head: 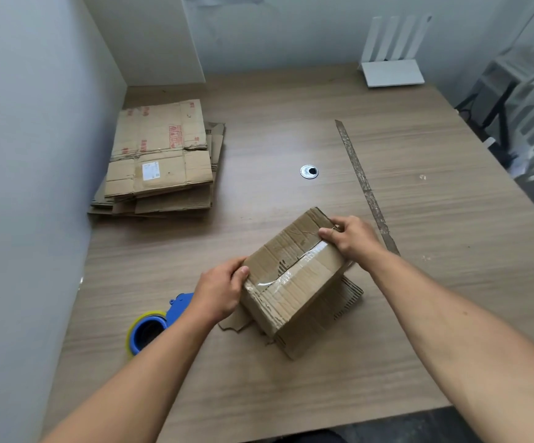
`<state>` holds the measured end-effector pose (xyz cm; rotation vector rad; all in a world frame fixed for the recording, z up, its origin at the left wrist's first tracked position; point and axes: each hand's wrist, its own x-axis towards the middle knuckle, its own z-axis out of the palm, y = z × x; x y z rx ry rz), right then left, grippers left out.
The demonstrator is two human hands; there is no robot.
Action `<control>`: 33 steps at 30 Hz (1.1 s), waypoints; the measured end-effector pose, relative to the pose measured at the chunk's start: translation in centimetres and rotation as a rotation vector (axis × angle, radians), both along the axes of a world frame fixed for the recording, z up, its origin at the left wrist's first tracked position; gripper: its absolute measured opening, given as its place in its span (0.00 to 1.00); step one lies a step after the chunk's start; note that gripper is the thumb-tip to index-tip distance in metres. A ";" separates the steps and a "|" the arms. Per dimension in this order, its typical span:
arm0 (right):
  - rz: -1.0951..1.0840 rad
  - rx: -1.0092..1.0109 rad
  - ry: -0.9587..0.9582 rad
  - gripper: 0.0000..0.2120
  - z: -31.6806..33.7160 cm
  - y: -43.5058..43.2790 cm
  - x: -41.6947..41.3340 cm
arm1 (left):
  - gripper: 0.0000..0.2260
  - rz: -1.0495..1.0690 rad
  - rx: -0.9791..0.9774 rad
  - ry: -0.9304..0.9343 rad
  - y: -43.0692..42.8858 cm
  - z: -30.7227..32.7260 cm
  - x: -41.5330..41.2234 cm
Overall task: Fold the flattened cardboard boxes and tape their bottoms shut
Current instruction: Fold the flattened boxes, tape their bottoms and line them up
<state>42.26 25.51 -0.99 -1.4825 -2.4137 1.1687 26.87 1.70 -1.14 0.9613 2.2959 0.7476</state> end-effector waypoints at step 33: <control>-0.271 -0.342 0.263 0.40 -1.6 -6.6 9.0 | 0.15 0.435 0.291 -0.548 0.4 -1.6 2.0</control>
